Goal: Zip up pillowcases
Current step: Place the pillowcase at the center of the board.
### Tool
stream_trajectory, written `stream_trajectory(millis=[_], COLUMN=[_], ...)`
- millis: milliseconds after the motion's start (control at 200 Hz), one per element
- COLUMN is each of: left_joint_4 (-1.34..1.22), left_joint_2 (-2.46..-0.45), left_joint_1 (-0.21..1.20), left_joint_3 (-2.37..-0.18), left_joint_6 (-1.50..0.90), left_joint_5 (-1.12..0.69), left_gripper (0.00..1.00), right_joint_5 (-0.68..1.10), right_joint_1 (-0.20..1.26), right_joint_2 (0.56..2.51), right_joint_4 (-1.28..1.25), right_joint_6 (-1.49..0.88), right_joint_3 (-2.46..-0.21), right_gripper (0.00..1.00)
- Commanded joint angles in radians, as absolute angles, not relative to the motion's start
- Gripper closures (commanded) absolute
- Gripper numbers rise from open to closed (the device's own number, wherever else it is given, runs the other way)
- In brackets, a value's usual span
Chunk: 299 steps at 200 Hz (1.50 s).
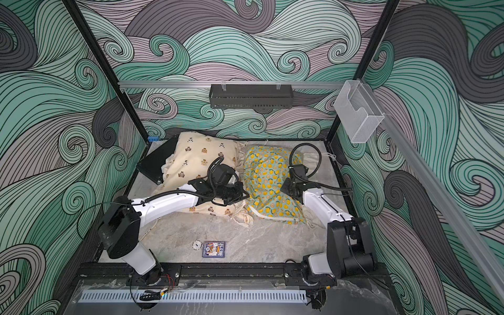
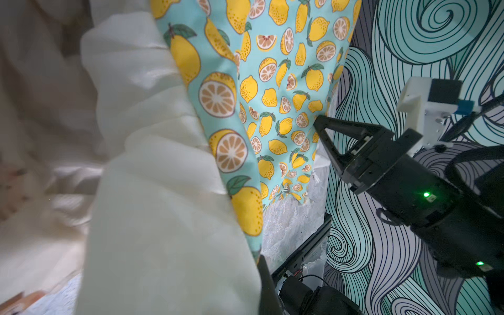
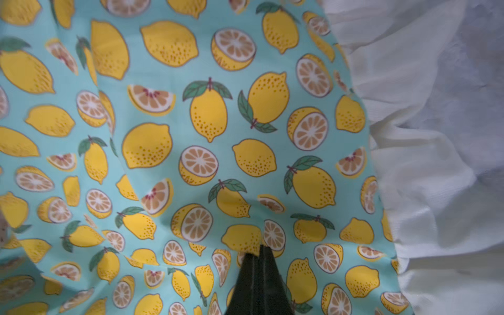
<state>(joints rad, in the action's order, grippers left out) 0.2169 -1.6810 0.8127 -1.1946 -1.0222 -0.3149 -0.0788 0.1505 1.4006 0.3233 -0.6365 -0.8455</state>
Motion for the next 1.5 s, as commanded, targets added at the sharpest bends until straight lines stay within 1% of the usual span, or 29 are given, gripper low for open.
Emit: stream_trajectory(millis=[0,185,335,430,570,751,801,881,951,1101,1211,1311,1401,1491], left_joint_4=[0.236,0.22,0.198,0.203,0.196,0.159,0.178,0.201,0.199,0.208,0.22,0.223,0.255,0.304], left_joint_2=[-1.732,-1.855,-1.923,-1.947,-1.988,-1.972,-1.961,-1.939,-1.909,-1.842,-1.789,-1.728,-1.668,-1.583], left_joint_1=[0.852,0.914,0.939,0.94,0.94,0.945,0.946,0.948,0.949,0.949,0.948,0.949,0.944,0.94], left_joint_3=[-1.265,-1.377,-1.436,-1.433,-1.407,-1.351,-1.355,-1.348,-1.328,-1.29,-1.258,-1.221,-1.189,-1.162], left_joint_6=[-1.01,-1.026,-1.031,-1.035,-1.045,-1.067,-1.057,-1.048,-1.039,-1.023,-1.014,-1.002,-0.986,-0.936], left_joint_5=[-0.265,-0.256,-0.229,-0.194,-0.197,-0.174,-0.158,-0.134,-0.112,-0.063,-0.028,0.02,0.092,0.188], left_gripper=[1.0,1.0,1.0,1.0,1.0,1.0,1.0,1.0,1.0,0.79,0.69,0.59,0.45,0.26], right_joint_5=[-0.123,-0.172,-0.165,-0.161,-0.166,-0.102,-0.1,-0.087,-0.081,-0.069,-0.074,-0.057,-0.009,0.009], right_joint_1=[0.092,0.025,-0.003,-0.012,-0.021,-0.024,-0.024,-0.026,-0.026,-0.026,-0.026,-0.025,-0.026,-0.024], right_joint_2=[1.375,1.377,1.415,1.448,1.488,1.488,1.473,1.436,1.396,1.299,1.239,1.198,1.178,1.178], right_joint_4=[0.306,0.313,0.313,0.313,0.311,0.274,0.273,0.277,0.282,0.296,0.315,0.336,0.345,0.351], right_joint_6=[-0.655,-0.673,-0.672,-0.666,-0.658,-0.662,-0.667,-0.662,-0.661,-0.641,-0.613,-0.595,-0.577,-0.553], right_joint_3=[-0.892,-0.947,-0.995,-1.014,-1.021,-0.978,-0.967,-0.957,-0.945,-0.921,-0.906,-0.896,-0.878,-0.86], right_gripper=[1.0,1.0,1.0,1.0,1.0,1.0,0.97,0.88,0.82,0.63,0.5,0.41,0.34,0.25])
